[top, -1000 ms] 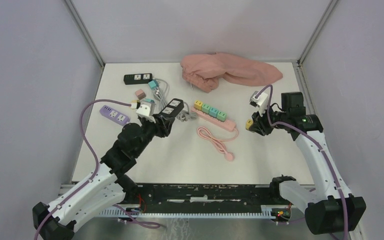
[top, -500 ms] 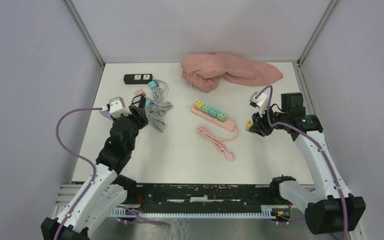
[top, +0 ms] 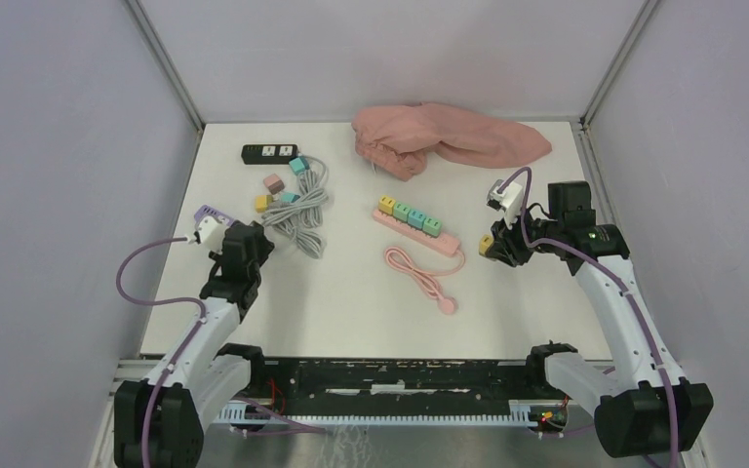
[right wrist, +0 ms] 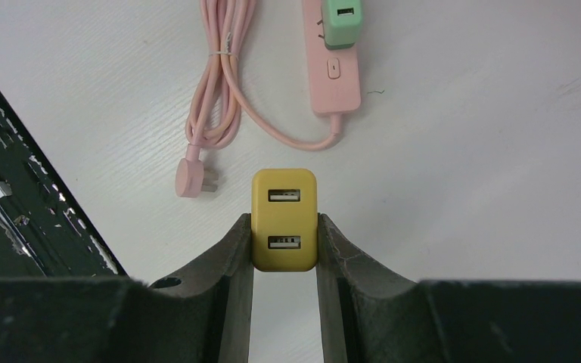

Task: Pull the plug off the socket
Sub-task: Place the socket at the center of the board.

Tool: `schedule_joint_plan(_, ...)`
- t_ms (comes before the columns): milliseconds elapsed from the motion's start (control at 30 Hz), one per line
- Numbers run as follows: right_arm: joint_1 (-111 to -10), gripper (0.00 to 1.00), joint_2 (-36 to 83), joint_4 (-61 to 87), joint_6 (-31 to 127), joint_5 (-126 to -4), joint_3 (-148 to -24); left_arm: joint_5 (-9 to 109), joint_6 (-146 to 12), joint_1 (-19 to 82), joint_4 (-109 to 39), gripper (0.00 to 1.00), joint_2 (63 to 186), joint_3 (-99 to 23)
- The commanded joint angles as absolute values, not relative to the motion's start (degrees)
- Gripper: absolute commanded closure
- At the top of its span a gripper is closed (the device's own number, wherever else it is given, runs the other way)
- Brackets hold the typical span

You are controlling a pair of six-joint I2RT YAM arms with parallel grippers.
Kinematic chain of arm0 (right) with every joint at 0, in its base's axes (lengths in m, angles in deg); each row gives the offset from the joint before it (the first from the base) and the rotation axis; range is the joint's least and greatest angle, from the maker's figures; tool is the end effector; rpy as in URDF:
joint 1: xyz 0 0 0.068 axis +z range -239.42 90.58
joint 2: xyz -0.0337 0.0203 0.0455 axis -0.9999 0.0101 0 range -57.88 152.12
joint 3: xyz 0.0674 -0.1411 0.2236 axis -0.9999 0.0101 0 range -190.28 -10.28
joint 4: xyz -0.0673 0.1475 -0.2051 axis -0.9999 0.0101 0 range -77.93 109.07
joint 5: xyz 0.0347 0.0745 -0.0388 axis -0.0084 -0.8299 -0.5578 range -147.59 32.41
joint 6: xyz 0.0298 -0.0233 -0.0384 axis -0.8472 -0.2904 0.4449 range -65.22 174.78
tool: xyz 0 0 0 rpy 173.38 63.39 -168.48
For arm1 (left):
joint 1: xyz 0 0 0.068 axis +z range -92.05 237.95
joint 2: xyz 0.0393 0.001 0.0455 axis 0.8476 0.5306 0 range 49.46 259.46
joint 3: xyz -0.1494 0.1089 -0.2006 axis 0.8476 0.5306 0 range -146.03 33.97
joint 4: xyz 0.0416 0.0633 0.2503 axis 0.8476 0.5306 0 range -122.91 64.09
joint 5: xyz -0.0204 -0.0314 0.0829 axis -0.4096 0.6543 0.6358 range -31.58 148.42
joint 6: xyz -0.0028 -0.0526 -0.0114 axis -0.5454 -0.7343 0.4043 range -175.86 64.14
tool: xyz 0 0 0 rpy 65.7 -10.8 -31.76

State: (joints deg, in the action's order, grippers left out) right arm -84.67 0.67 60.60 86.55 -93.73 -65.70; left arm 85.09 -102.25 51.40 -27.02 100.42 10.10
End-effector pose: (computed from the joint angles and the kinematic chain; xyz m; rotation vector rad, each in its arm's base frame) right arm 0.1913 0.0369 0.3047 -0.9691 2.1042 0.5433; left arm 0.1886 -0.0057 0.2028 -0.9522 1.8485 -0.0618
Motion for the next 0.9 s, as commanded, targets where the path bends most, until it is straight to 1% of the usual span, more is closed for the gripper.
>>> schedule_joint_plan(0,-84.9,1.0,0.2,59.3,86.7,-95.2,-65.8,90.5,-111.6,52.4,-27.2,0.86,101.7,10.7)
schedule_joint_plan(33,-84.9,1.0,0.3,59.4,86.7,-95.3,-65.8,90.6,-113.3,52.4,-26.5,0.79,102.4,10.7)
schedule_joint_plan(200,-84.9,1.0,0.7,59.6,86.8,-95.9,-65.9,90.9,-119.2,52.4,-19.6,0.31,106.3,8.8)
schedule_joint_plan(300,-84.9,1.0,0.9,59.7,86.8,-96.1,-65.9,90.8,-120.9,52.4,-14.9,0.11,107.2,6.4)
schedule_joint_plan(367,-84.9,1.0,1.0,59.8,86.9,-96.5,-65.9,90.2,-121.6,52.4,-12.0,0.01,106.9,4.8)
schedule_joint_plan(633,-84.9,1.0,1.6,60.5,88.0,-99.2,-65.8,85.5,-122.2,52.4,-4.3,0.01,100.9,-1.8)
schedule_joint_plan(867,-84.9,1.0,2.0,61.6,90.3,-104.6,-66.2,82.0,-117.7,52.5,-3.9,0.01,91.9,-5.8)
